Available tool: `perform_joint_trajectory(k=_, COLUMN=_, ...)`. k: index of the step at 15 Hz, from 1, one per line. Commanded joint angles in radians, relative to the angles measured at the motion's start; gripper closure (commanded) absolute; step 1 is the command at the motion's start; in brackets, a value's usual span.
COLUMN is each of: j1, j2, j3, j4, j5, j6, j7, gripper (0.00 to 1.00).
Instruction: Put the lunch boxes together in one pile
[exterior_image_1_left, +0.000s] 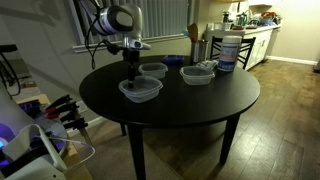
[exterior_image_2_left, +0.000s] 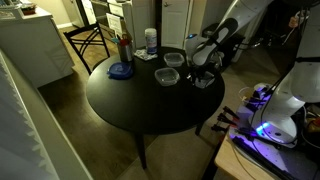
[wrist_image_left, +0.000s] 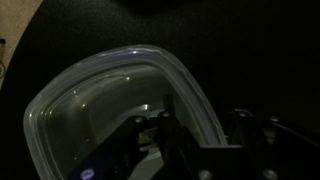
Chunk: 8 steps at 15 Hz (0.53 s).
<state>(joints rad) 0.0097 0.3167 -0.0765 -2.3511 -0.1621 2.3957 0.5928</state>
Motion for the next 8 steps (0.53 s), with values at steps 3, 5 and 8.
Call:
perform_joint_trajectory(k=3, j1=0.052, j2=-0.026, j3=-0.037, j4=-0.019, j5=-0.014, j6=0.021, j7=0.050, gripper=0.98)
perform_joint_trajectory(k=5, j1=0.071, j2=-0.031, j3=-0.047, j4=-0.026, j5=-0.029, j6=0.020, j7=0.092, gripper=1.00)
perform_joint_trajectory(k=8, j1=0.115, j2=-0.038, j3=-0.061, j4=-0.035, j5=-0.068, j6=0.006, j7=0.212, gripper=0.98)
